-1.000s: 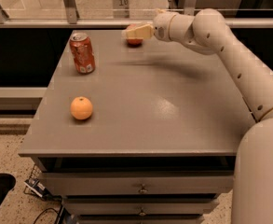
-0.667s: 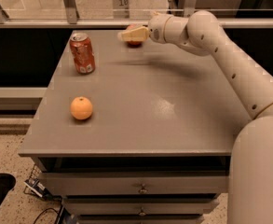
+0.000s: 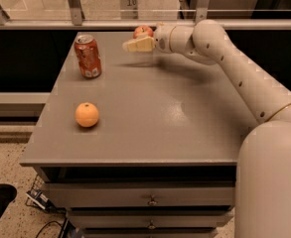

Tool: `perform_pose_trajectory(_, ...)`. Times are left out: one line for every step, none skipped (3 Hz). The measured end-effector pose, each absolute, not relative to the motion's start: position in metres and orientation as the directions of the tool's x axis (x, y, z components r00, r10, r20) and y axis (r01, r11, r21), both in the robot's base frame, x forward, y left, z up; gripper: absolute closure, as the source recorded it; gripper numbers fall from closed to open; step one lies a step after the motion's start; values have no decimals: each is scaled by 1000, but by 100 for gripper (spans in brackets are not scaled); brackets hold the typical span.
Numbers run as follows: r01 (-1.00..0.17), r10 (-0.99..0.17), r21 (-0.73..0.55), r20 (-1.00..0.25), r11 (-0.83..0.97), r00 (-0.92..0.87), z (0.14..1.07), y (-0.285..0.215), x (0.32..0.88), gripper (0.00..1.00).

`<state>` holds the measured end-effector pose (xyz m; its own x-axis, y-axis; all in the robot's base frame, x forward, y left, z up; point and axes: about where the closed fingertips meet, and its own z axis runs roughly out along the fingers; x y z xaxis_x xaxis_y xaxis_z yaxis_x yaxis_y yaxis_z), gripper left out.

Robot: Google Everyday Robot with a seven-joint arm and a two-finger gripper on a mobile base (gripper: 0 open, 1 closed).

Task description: Move apple near orange

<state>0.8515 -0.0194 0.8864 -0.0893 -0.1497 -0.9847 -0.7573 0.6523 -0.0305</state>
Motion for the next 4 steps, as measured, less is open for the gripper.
perform_pose_trajectory(-757, -168, -25, -979, 653, -113, 866, -26, 864, 0)
perform_pose_trajectory(-752, -177, -26, -977, 658, -121, 858, -31, 878, 16)
perform_pose_trajectory(-753, -177, -27, -977, 657, -119, 858, -30, 879, 39)
perform_pose_trajectory(-756, -177, -26, -977, 655, -120, 857, -27, 880, 61)
